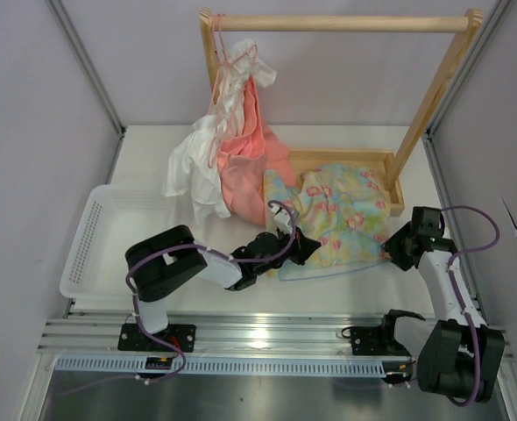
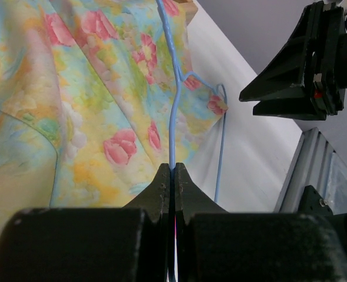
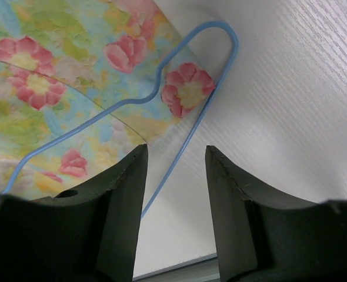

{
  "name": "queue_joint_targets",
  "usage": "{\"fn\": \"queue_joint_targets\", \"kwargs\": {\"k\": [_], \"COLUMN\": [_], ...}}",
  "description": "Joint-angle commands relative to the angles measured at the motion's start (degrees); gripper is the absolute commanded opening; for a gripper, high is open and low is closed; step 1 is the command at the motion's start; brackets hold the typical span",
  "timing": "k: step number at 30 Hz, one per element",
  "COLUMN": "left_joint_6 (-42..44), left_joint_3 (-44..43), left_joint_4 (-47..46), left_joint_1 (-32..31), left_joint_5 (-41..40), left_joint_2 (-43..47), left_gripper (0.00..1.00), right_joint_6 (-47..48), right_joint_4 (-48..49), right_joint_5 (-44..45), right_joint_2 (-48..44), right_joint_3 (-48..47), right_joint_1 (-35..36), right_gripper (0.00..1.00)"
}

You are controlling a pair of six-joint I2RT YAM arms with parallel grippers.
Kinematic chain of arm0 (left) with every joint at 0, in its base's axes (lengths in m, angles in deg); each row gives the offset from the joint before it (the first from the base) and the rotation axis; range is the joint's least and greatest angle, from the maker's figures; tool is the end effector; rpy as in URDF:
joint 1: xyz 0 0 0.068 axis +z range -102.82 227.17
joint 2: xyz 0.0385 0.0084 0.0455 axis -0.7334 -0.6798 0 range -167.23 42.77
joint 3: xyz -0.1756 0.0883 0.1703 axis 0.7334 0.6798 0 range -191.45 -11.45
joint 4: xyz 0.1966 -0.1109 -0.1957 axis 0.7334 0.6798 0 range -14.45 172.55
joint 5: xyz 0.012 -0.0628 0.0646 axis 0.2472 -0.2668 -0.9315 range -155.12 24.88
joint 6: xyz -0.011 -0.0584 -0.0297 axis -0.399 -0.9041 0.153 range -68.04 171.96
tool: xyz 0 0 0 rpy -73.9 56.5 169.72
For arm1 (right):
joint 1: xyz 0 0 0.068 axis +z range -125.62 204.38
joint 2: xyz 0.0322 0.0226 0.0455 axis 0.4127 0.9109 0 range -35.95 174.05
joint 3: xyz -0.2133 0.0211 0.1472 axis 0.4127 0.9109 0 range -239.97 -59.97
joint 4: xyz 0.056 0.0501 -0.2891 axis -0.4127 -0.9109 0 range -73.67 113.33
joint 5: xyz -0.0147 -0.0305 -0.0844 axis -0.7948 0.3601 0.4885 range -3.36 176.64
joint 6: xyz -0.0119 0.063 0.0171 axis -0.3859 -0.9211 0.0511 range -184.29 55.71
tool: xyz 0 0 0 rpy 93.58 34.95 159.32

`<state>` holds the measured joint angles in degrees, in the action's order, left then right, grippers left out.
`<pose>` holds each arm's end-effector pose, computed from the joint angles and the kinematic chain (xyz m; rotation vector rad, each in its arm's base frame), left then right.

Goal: Place the skirt on the hanger

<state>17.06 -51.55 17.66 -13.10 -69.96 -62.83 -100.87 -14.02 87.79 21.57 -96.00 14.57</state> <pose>0.1950 -0.3324 0.1043 0.3386 1.8145 -1.1395 0.2339 -0.0415 0.1683 1.0324 2.3909 0.1427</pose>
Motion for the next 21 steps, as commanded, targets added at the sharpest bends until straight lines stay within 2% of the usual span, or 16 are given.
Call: {"fn": "queue_joint_targets", "kwargs": {"k": [1, 16, 18, 20, 21], "left_joint_6": [2.6, 3.3, 3.3, 3.3, 3.4], "left_joint_3": [-0.8, 0.3, 0.8, 0.9, 0.9], "left_joint_4": [-0.4, 1.0, 0.9, 1.3, 1.5], "left_joint_1": [-0.5, -1.2, -1.2, -1.3, -1.3], "left_joint_5": [-2.9, -4.1, -4.4, -4.4, -4.5], "left_joint_2": [-0.3, 0.3, 0.4, 0.6, 0.6], "left_gripper": [0.0, 0.0, 0.0, 0.0, 0.0], "right_joint_6": [-0.2, -2.0, -1.9, -1.9, -1.8], "right_joint_4": [4.2, 13.6, 14.2, 14.5, 14.6], "right_joint_5": [1.6, 2.5, 3.0, 3.2, 3.5], "right_joint_2": [2.3, 11.3, 12.4, 12.7, 12.6], "right_joint_3": [1.1, 3.1, 3.2, 3.4, 3.4], "right_joint_1": [0.2, 1.3, 1.5, 1.5, 1.5], "right_gripper": [0.47, 0.46, 0.38, 0.25, 0.23]}}
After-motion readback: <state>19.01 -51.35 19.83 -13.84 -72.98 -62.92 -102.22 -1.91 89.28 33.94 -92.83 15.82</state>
